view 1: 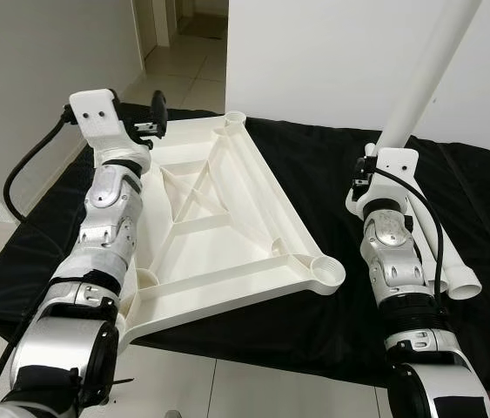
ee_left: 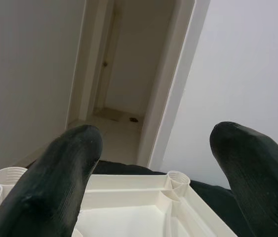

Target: Building children table

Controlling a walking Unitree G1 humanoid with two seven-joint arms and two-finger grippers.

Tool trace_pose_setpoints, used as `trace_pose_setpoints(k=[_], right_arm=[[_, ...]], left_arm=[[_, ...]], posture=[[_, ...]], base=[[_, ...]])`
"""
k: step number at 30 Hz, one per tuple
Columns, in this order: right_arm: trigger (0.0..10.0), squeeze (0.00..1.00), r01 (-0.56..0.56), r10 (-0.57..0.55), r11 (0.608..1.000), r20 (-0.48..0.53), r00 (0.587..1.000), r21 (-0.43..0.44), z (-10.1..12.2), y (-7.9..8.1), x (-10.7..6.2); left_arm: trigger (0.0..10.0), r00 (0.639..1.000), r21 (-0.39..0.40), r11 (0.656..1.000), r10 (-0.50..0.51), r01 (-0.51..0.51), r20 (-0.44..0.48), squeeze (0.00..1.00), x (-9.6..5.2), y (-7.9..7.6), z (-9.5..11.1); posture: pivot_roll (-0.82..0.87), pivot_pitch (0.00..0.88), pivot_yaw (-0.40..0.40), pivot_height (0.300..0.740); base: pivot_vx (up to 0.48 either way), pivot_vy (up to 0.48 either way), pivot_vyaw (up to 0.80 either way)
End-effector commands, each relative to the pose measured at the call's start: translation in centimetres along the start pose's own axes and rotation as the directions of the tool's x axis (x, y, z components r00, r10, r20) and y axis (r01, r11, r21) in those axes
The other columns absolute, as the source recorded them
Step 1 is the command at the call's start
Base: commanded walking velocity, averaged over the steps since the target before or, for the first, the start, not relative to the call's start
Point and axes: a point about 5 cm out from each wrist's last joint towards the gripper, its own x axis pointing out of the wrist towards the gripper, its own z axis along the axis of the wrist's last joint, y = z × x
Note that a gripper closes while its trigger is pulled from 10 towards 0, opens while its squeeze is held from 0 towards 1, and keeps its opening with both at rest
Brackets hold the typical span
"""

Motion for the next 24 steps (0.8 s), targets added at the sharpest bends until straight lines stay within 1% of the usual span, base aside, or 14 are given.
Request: trace_pose_setpoints(k=[1,6,7,8,10,11,12,17,24], right_arm=[[10.0,0.00,0.003,-0.004,1.000,0.021,1.000,0.010,0.2,-0.2,-0.1],[10.0,0.00,-0.001,0.001,1.000,0.022,1.000,0.006,-0.1,-0.2,-0.3],[10.0,0.00,-0.004,0.004,1.000,0.021,1.000,0.003,-0.2,-0.2,-0.4],[10.0,0.00,-0.004,0.004,1.000,0.021,1.000,0.003,-0.2,-0.2,-0.4],[10.0,0.00,-0.009,0.009,1.000,0.016,1.000,-0.002,-0.4,-0.2,-0.6],[10.0,0.00,-0.009,0.009,1.000,0.016,1.000,-0.002,-0.4,-0.2,-0.6],[10.0,0.00,-0.009,0.009,1.000,0.013,1.000,-0.005,-0.5,-0.2,-0.6],[10.0,0.00,-0.008,0.008,1.000,0.011,1.000,-0.008,-0.5,-0.3,-0.6],[10.0,0.00,-0.008,0.008,1.000,0.016,1.000,-0.012,-0.4,-0.4,-0.5]], left_arm=[[10.0,0.999,-0.102,0.995,-0.016,0.013,-0.028,0.00,-0.7,3.8,2.4],[10.0,0.999,-0.107,0.994,-0.020,0.015,-0.050,0.00,-1.2,3.6,1.9],[10.0,0.998,-0.110,0.994,-0.020,0.014,-0.056,0.00,-1.4,3.5,1.6],[10.0,0.998,-0.110,0.994,-0.020,0.014,-0.056,0.00,-1.4,3.5,1.6],[10.0,0.997,-0.114,0.993,-0.020,0.011,-0.078,0.00,-2.2,3.3,0.7],[10.0,0.997,-0.114,0.993,-0.020,0.011,-0.078,0.00,-2.2,3.3,0.7],[10.0,0.995,-0.117,0.993,-0.020,0.009,-0.094,0.00,-2.6,3.1,0.3],[10.0,0.994,-0.124,0.992,-0.022,0.008,-0.108,0.00,-2.8,3.0,0.1],[10.0,0.993,-0.123,0.992,-0.035,0.021,-0.116,0.00,-2.6,3.0,0.5]], posture=[[0.05,0.000,0.000,0.740],[0.05,0.000,0.000,0.740],[0.05,0.000,-0.038,0.740],[0.05,0.000,-0.038,0.740],[0.04,0.000,-0.037,0.740],[0.04,0.000,-0.037,0.740],[0.04,0.000,-0.037,0.740],[0.04,0.000,-0.043,0.740],[0.05,0.000,-0.039,0.740]], base=[[0.000,0.000,0.00],[0.000,0.000,0.00],[0.000,0.000,0.00],[0.000,0.000,0.00],[0.000,0.000,0.00],[0.000,0.000,0.00],[0.000,0.000,0.00],[0.000,0.000,0.00],[0.000,0.000,0.00]])
